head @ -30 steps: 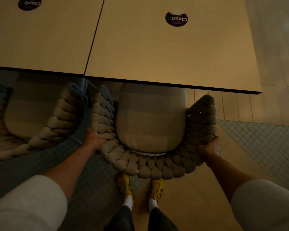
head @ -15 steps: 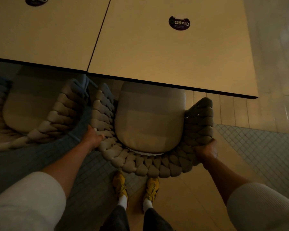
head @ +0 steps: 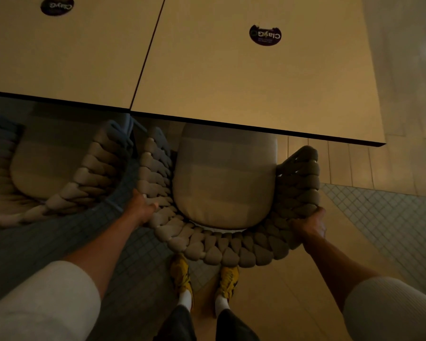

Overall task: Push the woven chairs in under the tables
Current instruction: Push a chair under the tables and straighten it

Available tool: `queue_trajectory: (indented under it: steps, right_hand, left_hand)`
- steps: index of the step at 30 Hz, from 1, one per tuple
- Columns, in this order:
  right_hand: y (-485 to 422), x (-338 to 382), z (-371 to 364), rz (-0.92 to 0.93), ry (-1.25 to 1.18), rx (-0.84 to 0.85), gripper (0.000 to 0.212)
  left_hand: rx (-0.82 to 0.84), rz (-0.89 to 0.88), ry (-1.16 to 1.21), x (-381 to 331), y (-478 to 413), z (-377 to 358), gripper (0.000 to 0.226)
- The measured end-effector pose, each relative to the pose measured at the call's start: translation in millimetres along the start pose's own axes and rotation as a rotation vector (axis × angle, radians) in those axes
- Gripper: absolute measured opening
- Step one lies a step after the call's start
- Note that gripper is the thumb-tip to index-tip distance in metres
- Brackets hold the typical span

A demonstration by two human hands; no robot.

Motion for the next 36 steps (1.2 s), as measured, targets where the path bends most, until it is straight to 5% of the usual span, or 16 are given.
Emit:
queue_trajectory:
  steps: [30,36]
  right_hand:
    - [-14.9,-10.5,-2.5,0.010,0.004,0.050,0.089]
    - [-5.9,-0.1,-10.2,-0.038,-0.011,0.098,0.111]
  left_hand:
    - [0.065,0.045,0.003,-1.4,6.7,-0.1,0.082]
    - [0.101,0.053,0.037,-18.6,26.5,7.8,0.094]
Point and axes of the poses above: each hand's wrist, its own y-axis away from the middle knuckle, its own z-axis out of the back of the hand, x = y × z, the point moved 6 cm from there along -y, towards the middle knuckle, and after that the axes turned 5 degrees about -z, right-handed, at the moved point
